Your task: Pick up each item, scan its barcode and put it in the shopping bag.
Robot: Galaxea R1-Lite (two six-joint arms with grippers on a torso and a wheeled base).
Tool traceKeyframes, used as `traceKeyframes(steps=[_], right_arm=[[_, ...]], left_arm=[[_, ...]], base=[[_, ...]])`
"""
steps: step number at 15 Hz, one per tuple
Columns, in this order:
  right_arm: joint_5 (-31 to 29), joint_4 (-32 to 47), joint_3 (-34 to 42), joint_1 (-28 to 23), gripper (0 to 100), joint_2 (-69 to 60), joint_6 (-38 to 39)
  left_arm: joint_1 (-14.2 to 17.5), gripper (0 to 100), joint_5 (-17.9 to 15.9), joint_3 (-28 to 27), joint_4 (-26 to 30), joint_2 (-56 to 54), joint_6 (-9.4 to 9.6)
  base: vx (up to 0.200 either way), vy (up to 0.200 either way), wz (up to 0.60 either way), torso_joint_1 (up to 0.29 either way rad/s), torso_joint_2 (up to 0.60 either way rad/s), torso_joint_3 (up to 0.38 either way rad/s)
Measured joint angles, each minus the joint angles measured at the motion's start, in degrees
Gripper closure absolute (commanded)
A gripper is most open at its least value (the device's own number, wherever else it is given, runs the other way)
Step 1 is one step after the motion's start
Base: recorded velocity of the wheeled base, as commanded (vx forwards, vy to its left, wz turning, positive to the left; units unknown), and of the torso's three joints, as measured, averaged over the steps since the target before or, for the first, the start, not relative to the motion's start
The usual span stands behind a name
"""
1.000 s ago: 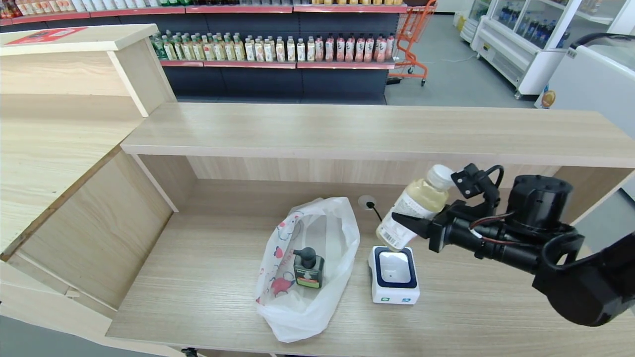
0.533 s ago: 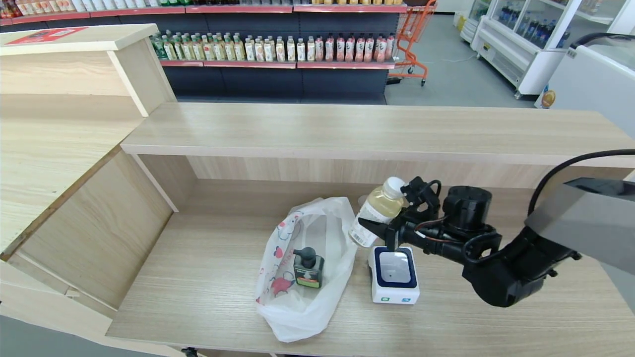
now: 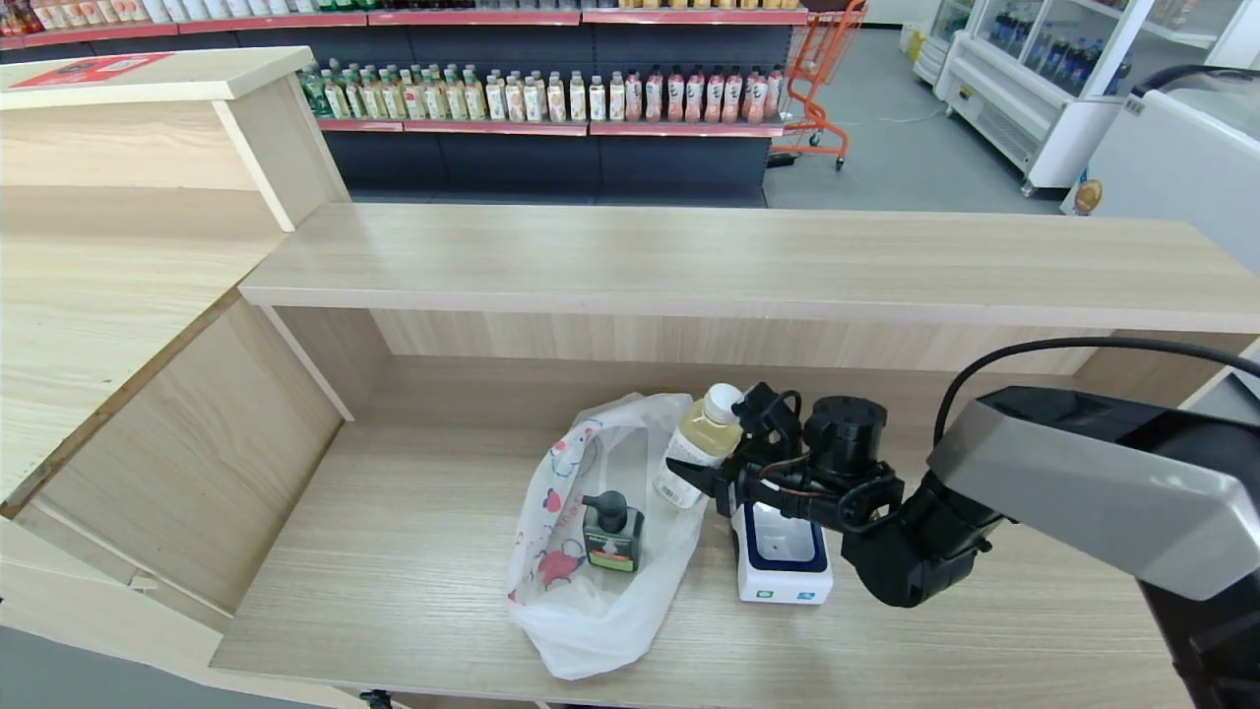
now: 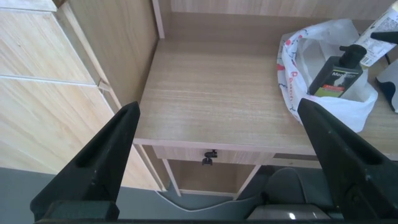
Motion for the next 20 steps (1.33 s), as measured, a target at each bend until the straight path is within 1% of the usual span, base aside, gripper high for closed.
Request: traceKeyframes(steps=[2, 6, 7, 11, 14, 16, 20], right_arm=[[0.02, -0.10, -1.83, 0.88, 100, 1.61, -0.10], [0.05, -0.11, -4.78, 1.71, 100, 4.35, -3.77], [0.05, -0.18, -5.02, 1.77, 0, 4.83, -4.35], [0.09, -0.79, -5.02, 1.88, 0, 5.57, -4.78], [0.00, -0.66, -3.93, 1.62, 0, 2.65, -3.69], [-0.02, -0.62, -0.26, 0.61, 0, -1.29, -2.16], [-0.09, 0.50, 9.62, -5.13, 0, -10.34, 1.18]], left_arm=[[0.00, 0, 0.00, 0.00, 0.00, 0.00, -0.01], [0.00, 0, 0.00, 0.00, 0.00, 0.00, -0.01], [0.00, 0, 0.00, 0.00, 0.00, 0.00, -0.01], [0.00, 0, 0.00, 0.00, 0.00, 0.00, -0.01], [0.00, 0, 0.00, 0.00, 0.00, 0.00, -0.01], [0.00, 0, 0.00, 0.00, 0.00, 0.00, -0.01], [0.00, 0, 0.00, 0.00, 0.00, 0.00, -0.01]], base=[[0.000, 0.000, 0.00, 0.000, 0.00, 0.000], [0.000, 0.000, 0.00, 0.000, 0.00, 0.000], [0.000, 0.000, 0.00, 0.000, 0.00, 0.000], [0.000, 0.000, 0.00, 0.000, 0.00, 0.000], [0.000, 0.000, 0.00, 0.000, 0.00, 0.000], [0.000, 0.000, 0.00, 0.000, 0.00, 0.000], [0.000, 0.000, 0.00, 0.000, 0.00, 0.000]])
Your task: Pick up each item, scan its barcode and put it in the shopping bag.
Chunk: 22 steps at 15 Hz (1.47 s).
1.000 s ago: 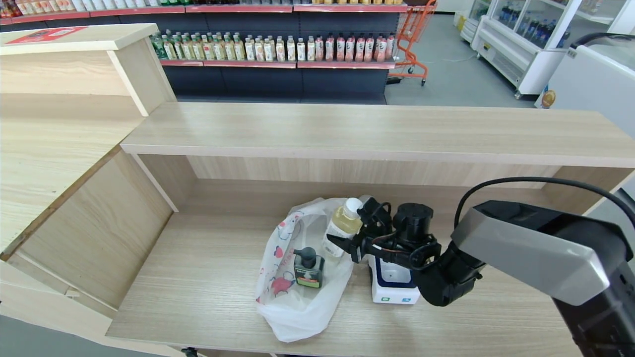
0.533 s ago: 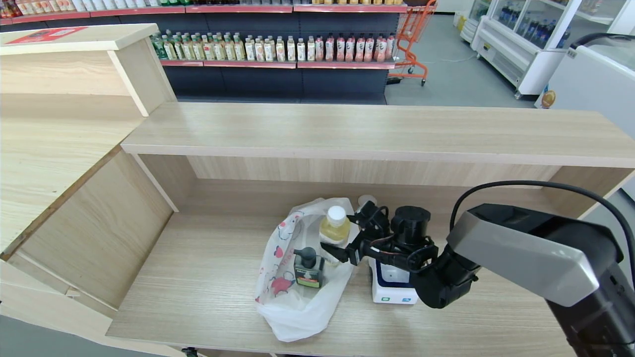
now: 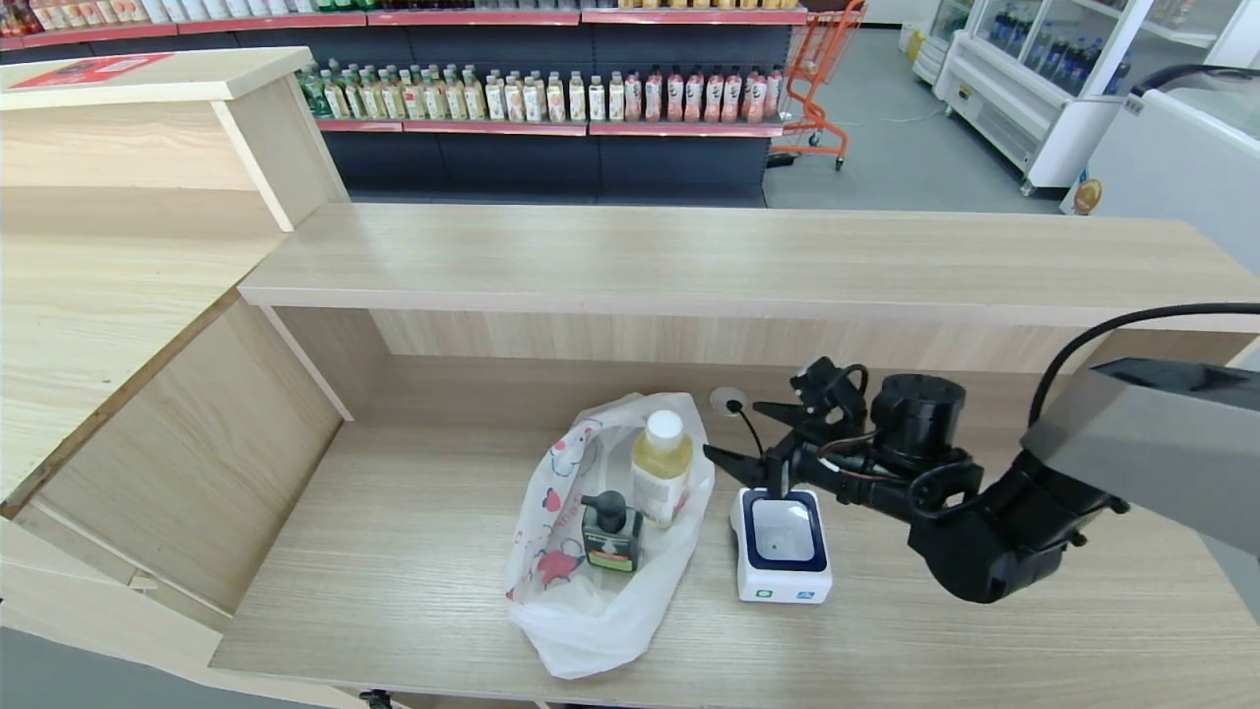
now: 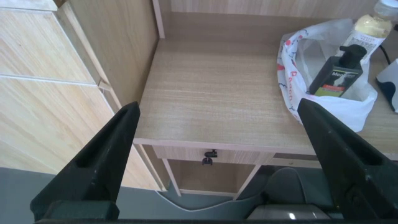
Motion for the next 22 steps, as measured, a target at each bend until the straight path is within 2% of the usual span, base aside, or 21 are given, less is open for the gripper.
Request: traceKeyframes(steps=[3, 7, 8, 10, 12, 15, 18, 22], right_arm=[[0.00, 0.13, 6.30, -2.26, 0, -8.57, 5.56], [0.04, 1.21, 19.30, -7.90, 0, -22.82, 7.95], [0.00, 4.84, 21.50, -9.25, 0, -26.76, 8.14], [-0.57, 17.63, 23.45, -11.70, 0, -37.18, 8.36], [-4.75, 29.39, 25.33, -13.53, 0, -49.77, 8.47], [-13.49, 39.25, 32.05, -15.18, 0, -68.58, 8.50], [-16.84, 47.70, 41.64, -17.09, 0, -87.60, 7.47], [-22.82, 65.20, 46.97, -18.90, 0, -112.35, 4.30]], left_arm=[[0.00, 0, 0.00, 0.00, 0.00, 0.00, -0.02], [0.00, 0, 0.00, 0.00, 0.00, 0.00, 0.00], [0.00, 0, 0.00, 0.00, 0.00, 0.00, 0.00], [0.00, 0, 0.00, 0.00, 0.00, 0.00, -0.02], [0.00, 0, 0.00, 0.00, 0.00, 0.00, 0.00], [0.00, 0, 0.00, 0.00, 0.00, 0.00, 0.00], [0.00, 0, 0.00, 0.00, 0.00, 0.00, 0.00], [0.00, 0, 0.00, 0.00, 0.00, 0.00, -0.02]], base=[[0.000, 0.000, 0.00, 0.000, 0.00, 0.000], [0.000, 0.000, 0.00, 0.000, 0.00, 0.000], [0.000, 0.000, 0.00, 0.000, 0.00, 0.000], [0.000, 0.000, 0.00, 0.000, 0.00, 0.000], [0.000, 0.000, 0.00, 0.000, 0.00, 0.000], [0.000, 0.000, 0.00, 0.000, 0.00, 0.000], [0.000, 0.000, 0.00, 0.000, 0.00, 0.000], [0.000, 0.000, 0.00, 0.000, 0.00, 0.000]])
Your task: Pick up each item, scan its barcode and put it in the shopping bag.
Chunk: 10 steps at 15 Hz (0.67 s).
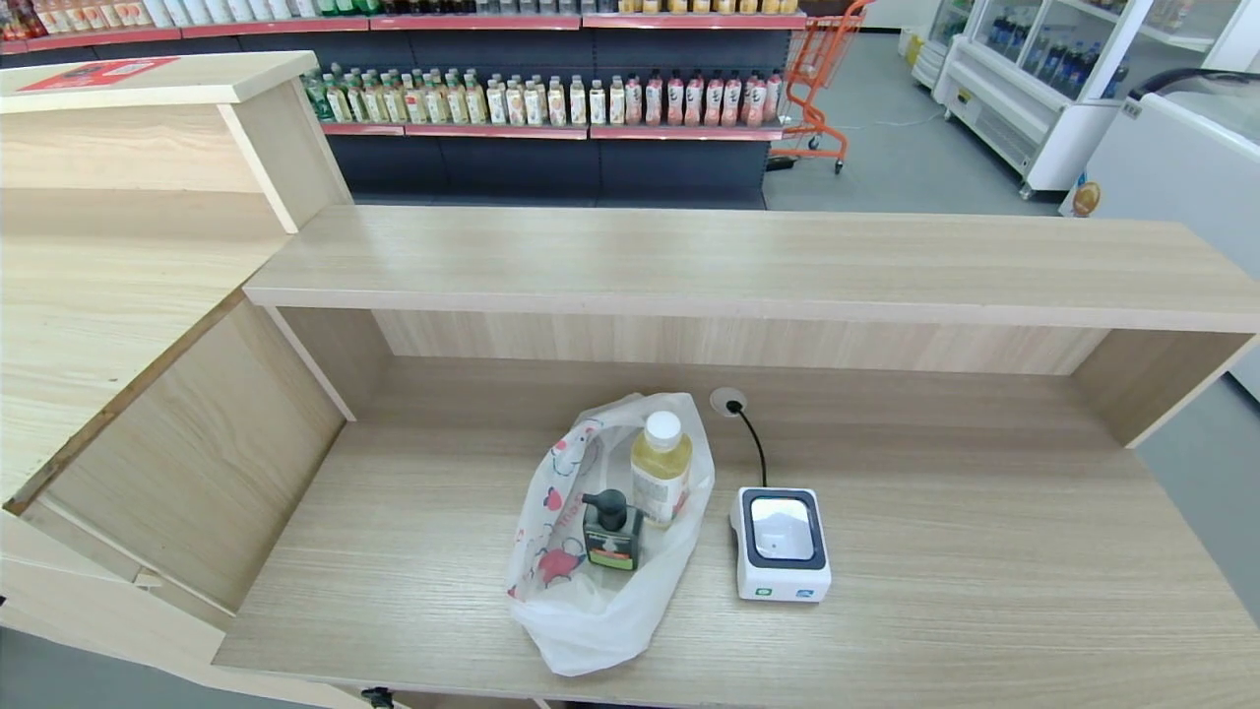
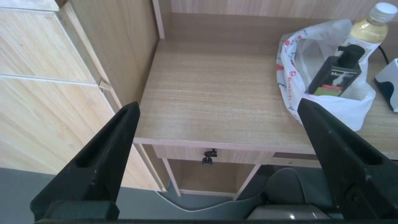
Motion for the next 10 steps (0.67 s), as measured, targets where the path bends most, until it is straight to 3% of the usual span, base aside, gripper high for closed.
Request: traceKeyframes(steps=[3, 10], right_arm=[[-1.93, 3.43, 1.57, -0.98, 0, -9.86, -1.21], [-1.93, 6.30, 1.84, -1.24, 0, -14.19, 2.89]], left_arm=[[0.00, 0, 0.00, 0.00, 0.00, 0.00, 0.02], [0.00, 0, 0.00, 0.00, 0.00, 0.00, 0.04]], base=[[0.000, 0.000, 0.00, 0.000, 0.00, 0.000], [0.000, 0.000, 0.00, 0.000, 0.00, 0.000]])
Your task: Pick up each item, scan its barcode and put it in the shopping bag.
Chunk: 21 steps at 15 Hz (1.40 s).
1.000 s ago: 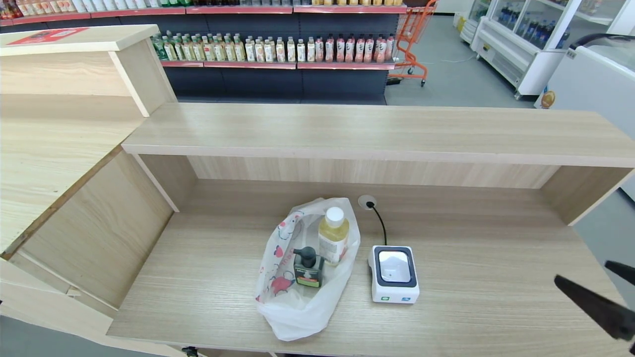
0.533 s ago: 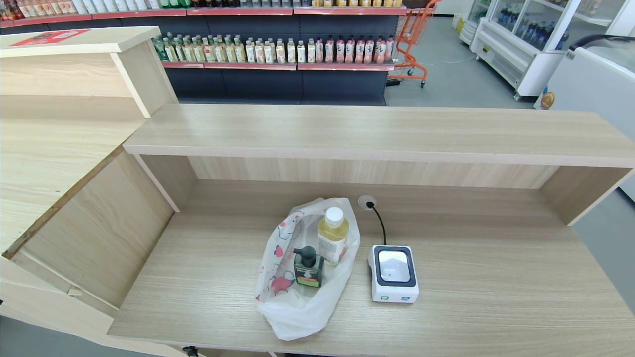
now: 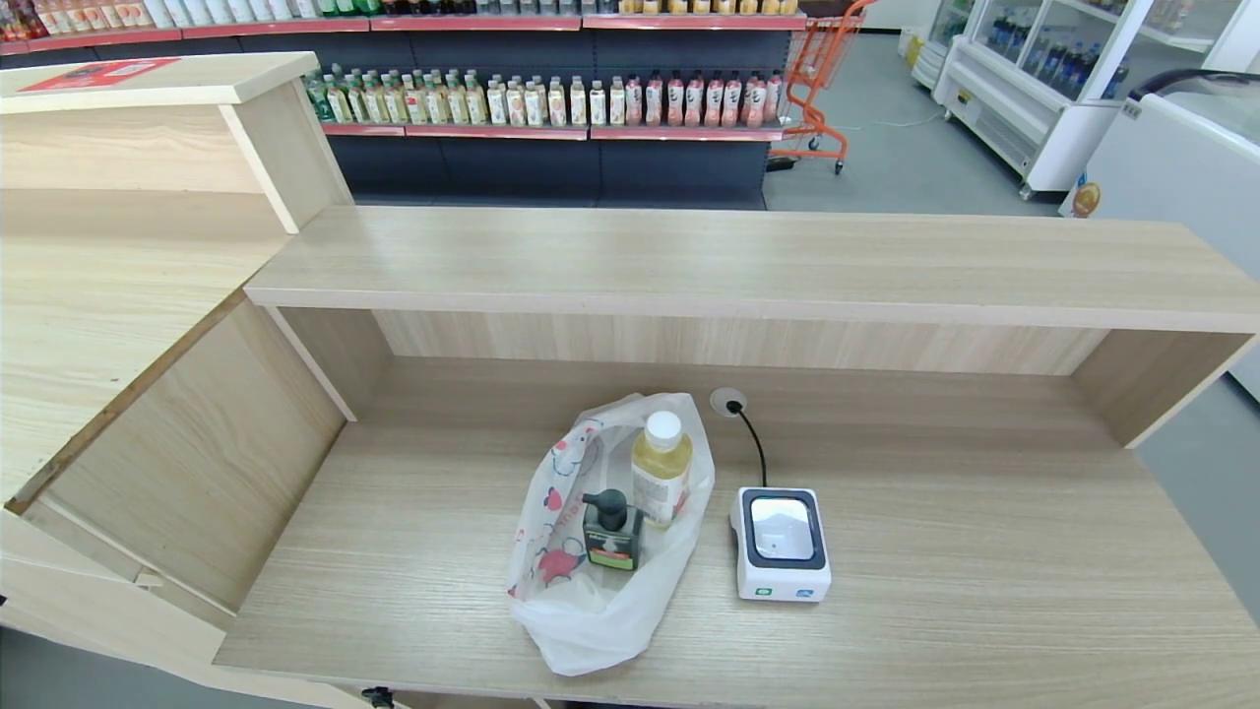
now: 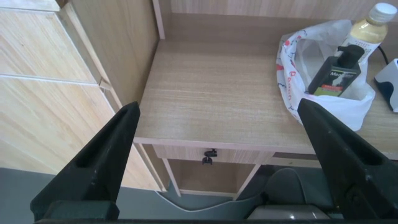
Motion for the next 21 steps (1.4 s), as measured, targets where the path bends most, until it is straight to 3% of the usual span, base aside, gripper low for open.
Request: traceKeyframes(steps=[4, 12, 16, 21], right_arm=[[0.04, 0.11, 0.00, -0.02, 0, -0.16, 0.17], [0.09, 0.18, 0.02, 0.00, 0, -0.16, 0.12], [0.06, 0.18, 0.02, 0.00, 0, -0.13, 0.15], [0.06, 0.21, 0.02, -0.04, 0, -0.11, 0.22]], left_arm=[[0.00, 0, 0.00, 0.00, 0.00, 0.00, -0.06], [0.05, 0, -0.07, 0.00, 0.00, 0.00, 0.13], [0.02, 0, -0.02, 0.00, -0.02, 0.00, -0.11], [-0.05, 0, 0.00, 0.00, 0.02, 0.02, -0.04]], base=[[0.000, 0.000, 0.00, 0.000, 0.00, 0.000], [0.000, -0.200, 0.00, 0.002, 0.00, 0.003], [0.000, 0.000, 0.00, 0.000, 0.00, 0.000], [0.120, 0.000, 0.00, 0.001, 0.00, 0.000]])
